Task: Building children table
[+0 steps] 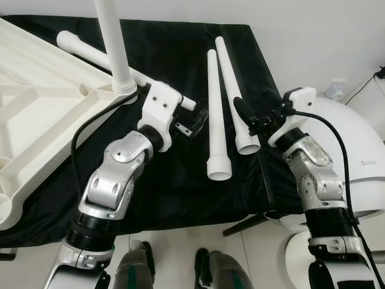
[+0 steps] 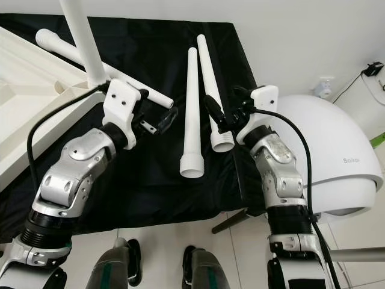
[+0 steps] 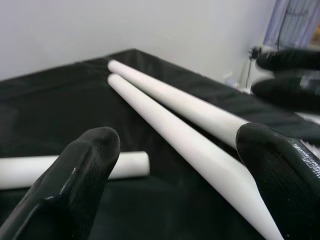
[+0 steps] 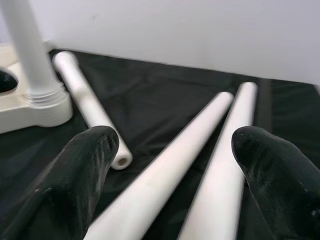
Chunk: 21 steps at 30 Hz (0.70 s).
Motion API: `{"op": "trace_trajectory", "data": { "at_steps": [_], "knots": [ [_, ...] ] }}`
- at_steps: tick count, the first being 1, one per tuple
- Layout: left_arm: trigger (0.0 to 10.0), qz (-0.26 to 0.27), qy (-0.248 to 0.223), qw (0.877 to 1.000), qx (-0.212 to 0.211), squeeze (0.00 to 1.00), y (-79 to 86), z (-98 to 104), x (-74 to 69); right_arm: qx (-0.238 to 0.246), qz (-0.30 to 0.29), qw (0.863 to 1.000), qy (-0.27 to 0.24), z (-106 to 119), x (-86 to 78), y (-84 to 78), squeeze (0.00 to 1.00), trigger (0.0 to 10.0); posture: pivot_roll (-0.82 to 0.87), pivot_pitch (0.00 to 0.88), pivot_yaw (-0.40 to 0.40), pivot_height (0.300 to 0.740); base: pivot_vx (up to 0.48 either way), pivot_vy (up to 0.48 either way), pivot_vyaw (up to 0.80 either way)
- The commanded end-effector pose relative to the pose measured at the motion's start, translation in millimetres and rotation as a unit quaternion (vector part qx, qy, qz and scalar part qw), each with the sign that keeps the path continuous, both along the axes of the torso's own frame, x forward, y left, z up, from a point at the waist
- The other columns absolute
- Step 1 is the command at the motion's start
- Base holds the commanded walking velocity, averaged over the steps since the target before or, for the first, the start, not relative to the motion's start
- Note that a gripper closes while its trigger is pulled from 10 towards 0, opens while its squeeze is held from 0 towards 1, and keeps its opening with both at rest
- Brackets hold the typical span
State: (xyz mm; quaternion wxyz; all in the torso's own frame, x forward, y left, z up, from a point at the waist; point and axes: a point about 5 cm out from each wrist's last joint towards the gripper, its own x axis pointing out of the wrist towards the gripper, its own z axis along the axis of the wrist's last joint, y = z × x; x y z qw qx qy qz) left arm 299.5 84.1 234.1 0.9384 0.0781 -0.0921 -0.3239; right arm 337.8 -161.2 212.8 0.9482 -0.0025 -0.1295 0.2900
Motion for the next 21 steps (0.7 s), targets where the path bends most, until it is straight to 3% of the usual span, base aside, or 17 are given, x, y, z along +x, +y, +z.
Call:
{"op": "trace_trajectory", "data": {
  "at_steps": [1, 9, 18, 19, 21],
  "knots": [
    [10.0, 0.02, -0.002, 1.0, -0.009, 0.0, 4.5, 5, -0.1, -0.019, 0.019, 1.0, 0.011, -2, 4.6, -1.0, 0.0, 10.0, 0.06, 0.19, -0.115, 0.74, 0.0, 0.0, 0.0],
    [10.0, 0.036, 0.001, 0.999, -0.018, 0.0, 12.4, 16, -6.2, -0.065, 0.099, 0.993, 0.021, 5, 20.4, 11.9, 0.0, 10.0, 0.08, 0.246, -0.145, 0.74, 0.0, 0.0, 0.0],
    [10.0, 0.036, 0.001, 0.999, -0.018, 0.0, 12.4, 16, -6.2, -0.065, 0.099, 0.993, 0.021, 5, 20.4, 11.9, 0.0, 10.0, 0.08, 0.246, -0.145, 0.74, 0.0, 0.0, 0.0],
    [10.0, 0.025, 0.02, 0.999, -0.026, 0.0, 13.0, 21, -15.6, -0.102, 0.148, 0.983, 0.024, 14, 31.7, 21.9, 0.0, 10.0, 0.1, 0.331, -0.188, 0.74, 0.0, 0.0, 0.0],
    [10.0, 0.016, 0.032, 0.999, -0.031, 0.0, 12.2, 23, -21.0, -0.119, 0.168, 0.978, 0.023, 20, 36.9, 26.5, 0.0, 10.0, 0.1, 0.331, -0.188, 0.74, 0.0, 0.0, 0.0]
  ]
}}
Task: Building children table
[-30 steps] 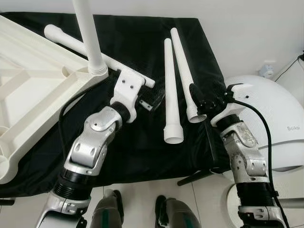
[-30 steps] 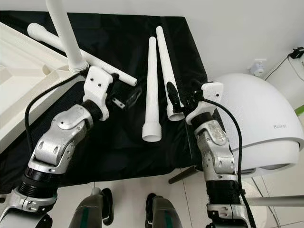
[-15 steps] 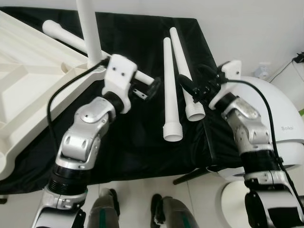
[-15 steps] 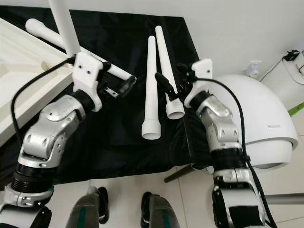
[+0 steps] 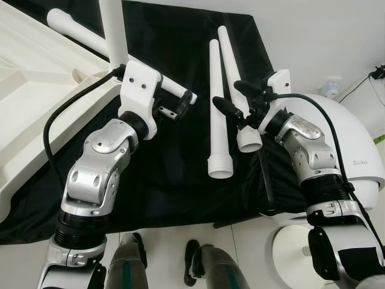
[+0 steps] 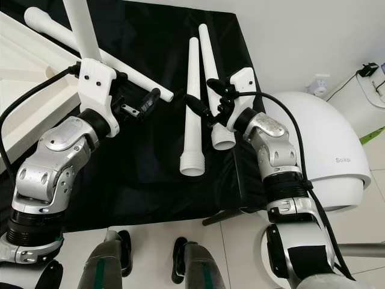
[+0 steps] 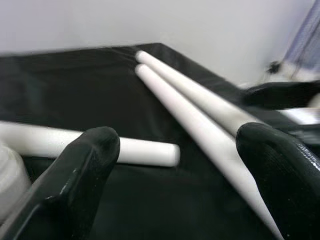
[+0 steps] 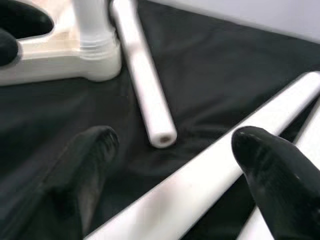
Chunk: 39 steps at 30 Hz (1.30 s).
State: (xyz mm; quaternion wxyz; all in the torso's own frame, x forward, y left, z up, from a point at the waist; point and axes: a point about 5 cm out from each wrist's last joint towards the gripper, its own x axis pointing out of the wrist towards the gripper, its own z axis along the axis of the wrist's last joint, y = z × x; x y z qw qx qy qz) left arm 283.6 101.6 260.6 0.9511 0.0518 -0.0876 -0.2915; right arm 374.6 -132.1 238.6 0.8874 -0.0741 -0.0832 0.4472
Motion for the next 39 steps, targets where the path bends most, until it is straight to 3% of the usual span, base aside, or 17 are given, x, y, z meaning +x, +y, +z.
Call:
{"op": "trace_trajectory", "data": {
  "at_steps": [1, 14, 26, 39],
  "knots": [
    [10.0, -0.023, 0.022, 0.999, -0.004, 0.0, -6.5, -1, -10.3, -0.027, 0.025, 0.999, 0.004, 1, 4.1, 1.7, 0.0, 10.0, 0.11, 0.349, -0.196, 0.74, 0.0, 0.0, 0.0],
    [10.0, -0.009, 0.039, 0.999, -0.007, 0.0, -6.2, 8, -21.9, -0.069, 0.097, 0.993, -0.009, 24, 15.4, 28.6, 0.0, 10.0, 0.14, 0.397, -0.222, 0.74, 0.0, 0.0, 0.0],
    [10.0, 0.009, 0.029, 1.0, 0.002, 0.0, 3.5, 28, -32.1, -0.102, 0.103, 0.989, -0.03, 42, 22.3, 52.9, 0.0, 10.0, 0.2, 0.393, -0.257, 0.74, 0.0, 0.0, 0.0],
    [10.0, 0.024, 0.037, 0.999, -0.005, 0.0, 3.0, 27, -41.2, -0.176, 0.08, 0.98, -0.039, 51, 25.6, 72.6, 0.0, 10.0, 0.19, 0.421, -0.284, 0.74, 0.0, 0.0, 0.0]
  ]
}}
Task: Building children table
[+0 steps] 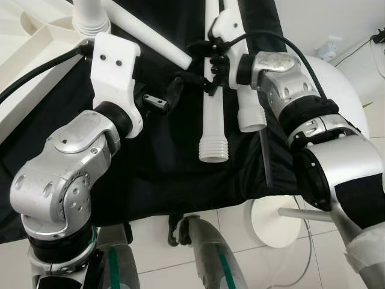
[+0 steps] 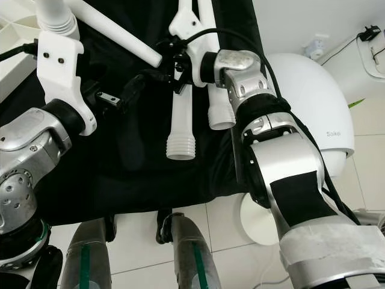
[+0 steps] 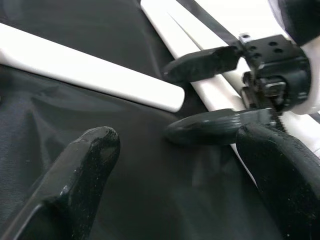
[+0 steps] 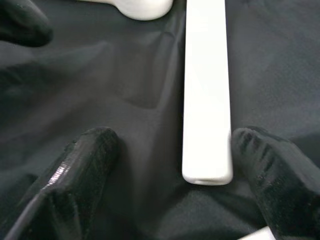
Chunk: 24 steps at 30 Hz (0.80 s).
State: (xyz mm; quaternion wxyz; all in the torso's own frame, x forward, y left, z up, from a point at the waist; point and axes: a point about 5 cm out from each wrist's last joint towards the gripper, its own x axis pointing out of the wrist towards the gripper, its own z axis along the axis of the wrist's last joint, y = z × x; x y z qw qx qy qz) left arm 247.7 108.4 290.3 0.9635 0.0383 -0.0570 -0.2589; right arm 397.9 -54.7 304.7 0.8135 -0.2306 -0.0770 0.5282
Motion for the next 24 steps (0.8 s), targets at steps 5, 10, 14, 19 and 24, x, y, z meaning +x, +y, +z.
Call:
{"op": "trace_trajectory", "data": {
  "at_steps": [5, 10, 14, 19, 24],
  "knots": [
    [10.0, -0.009, 0.011, 1.0, -0.003, 0.0, -3.7, -2.5, -6.7, -0.047, -0.033, 0.998, 0.01, -14.1, 3.9, -1.0, 0.0, 10.0, 0.19, 0.429, -0.287, 0.74, 0.0, 0.0, 0.0],
    [10.0, -0.007, 0.021, 1.0, -0.005, 0.0, -3.8, -3.2, -7.0, -0.068, -0.071, 0.995, 0.02, -15.9, 7.4, 2.0, 0.0, 0.0, 0.18, 0.44, -0.287, 0.74, 0.0, 0.0, 0.0],
    [10.0, -0.005, 0.025, 1.0, -0.008, 0.0, -3.8, -3.0, -6.4, -0.073, -0.091, 0.993, 0.02, -16.2, 9.2, 1.8, 0.0, 0.0, 0.17, 0.442, -0.287, 0.74, 0.0, 0.0, 0.0],
    [10.0, -0.004, 0.027, 1.0, -0.009, 0.0, -3.3, -2.7, -5.9, -0.069, -0.105, 0.992, 0.018, -15.2, 10.5, 0.4, 0.0, 0.0, 0.17, 0.443, -0.284, 0.74, 0.0, 0.0, 0.0],
    [10.0, -0.002, 0.029, 1.0, -0.009, 0.0, -2.8, -2.1, -4.7, -0.03, -0.115, 0.992, 0.04, -10.0, 12.1, -4.4, 0.0, 0.0, 0.17, 0.443, -0.282, 0.74, 0.0, 0.0, 0.0]
  ]
}}
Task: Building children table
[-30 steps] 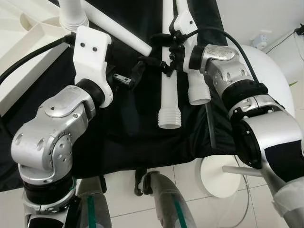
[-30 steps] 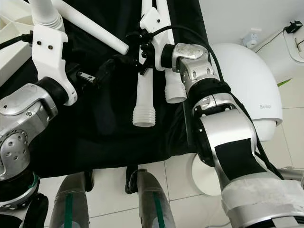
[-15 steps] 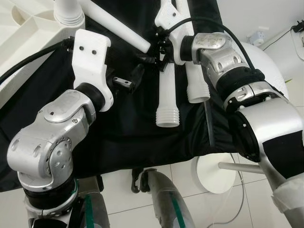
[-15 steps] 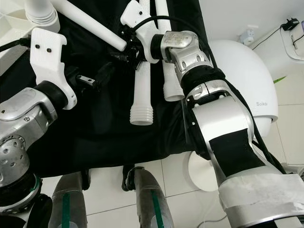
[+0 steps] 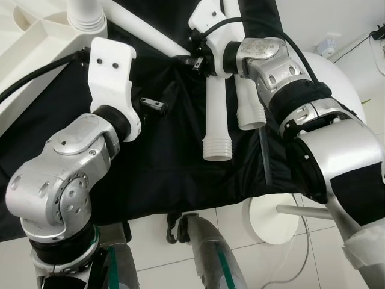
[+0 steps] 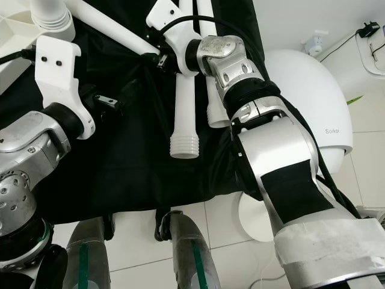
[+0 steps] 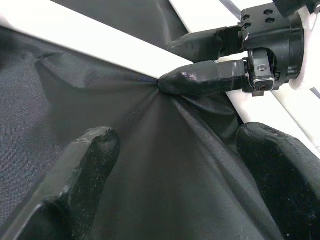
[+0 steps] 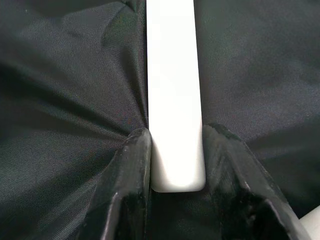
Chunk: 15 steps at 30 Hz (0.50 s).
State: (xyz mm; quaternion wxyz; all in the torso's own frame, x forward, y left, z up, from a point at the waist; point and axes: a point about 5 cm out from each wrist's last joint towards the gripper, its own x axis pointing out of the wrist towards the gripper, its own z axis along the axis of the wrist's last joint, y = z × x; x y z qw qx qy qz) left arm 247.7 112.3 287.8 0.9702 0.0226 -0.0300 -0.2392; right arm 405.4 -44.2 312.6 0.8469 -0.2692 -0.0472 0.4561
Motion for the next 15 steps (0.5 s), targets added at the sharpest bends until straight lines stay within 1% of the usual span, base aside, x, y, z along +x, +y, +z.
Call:
{"op": "trace_trajectory", "data": {
  "at_steps": [1, 5, 6, 7, 10, 12, 13, 14, 15],
  "knots": [
    [10.0, -0.022, -0.001, 1.0, 0.0, 0.0, -6.7, 0, -4.7, 0.009, -0.031, 0.998, 0.048, -18, 4.6, -14.9, 0.0, 0.0, 0.17, 0.443, -0.282, 0.74, 0.0, 0.0, 0.0],
    [10.0, -0.022, 0.0, 1.0, 0.0, 0.0, -6.7, 1, -4.7, 0.016, -0.031, 0.998, 0.048, -16, 4.7, -15.6, 0.0, 0.0, 0.17, 0.443, -0.282, 0.74, 0.0, 0.0, 0.0],
    [10.0, -0.021, 0.001, 1.0, 0.0, 0.0, -6.6, 1, -4.6, 0.025, -0.017, 0.998, 0.053, -14, 3.8, -17.2, 0.0, 4.9, 0.16, 0.441, -0.28, 0.74, 0.0, 0.0, 0.0],
    [10.0, -0.022, 0.001, 1.0, -0.001, 0.0, -6.7, 1, -4.2, 0.039, -0.005, 0.998, 0.055, -11, 3.1, -18.9, 0.0, 10.0, 0.16, 0.438, -0.277, 0.74, 0.0, 0.0, 0.0],
    [10.0, -0.022, 0.002, 1.0, -0.001, 0.0, -6.8, 0, -4.0, 0.053, 0.006, 0.997, 0.056, -8, 2.4, -20.6, 0.0, 10.0, 0.16, 0.438, -0.277, 0.74, 0.0, 0.0, 0.0],
    [10.0, -0.023, 0.002, 1.0, -0.002, 0.0, -7.1, 0, -3.4, 0.092, 0.016, 0.994, 0.058, 2, 2.0, -25.6, 0.0, 10.0, 0.16, 0.434, -0.274, 0.74, 0.0, 0.0, 0.0],
    [10.0, -0.023, 0.002, 1.0, -0.002, 0.0, -7.1, 0, -3.4, 0.092, 0.016, 0.994, 0.058, 2, 2.0, -25.6, 0.0, 10.0, 0.16, 0.434, -0.274, 0.74, 0.0, 0.0, 0.0],
    [10.0, -0.025, 0.002, 1.0, -0.002, 0.0, -7.4, 0, -3.1, 0.118, 0.02, 0.991, 0.056, 8, 1.8, -28.4, 0.0, 10.0, 0.16, 0.428, -0.269, 0.74, 0.0, 0.0, 0.0],
    [10.0, -0.025, 0.002, 1.0, -0.002, 0.0, -7.4, 0, -3.1, 0.118, 0.02, 0.991, 0.056, 8, 1.8, -28.4, 0.0, 10.0, 0.16, 0.428, -0.269, 0.74, 0.0, 0.0, 0.0]
  ]
}}
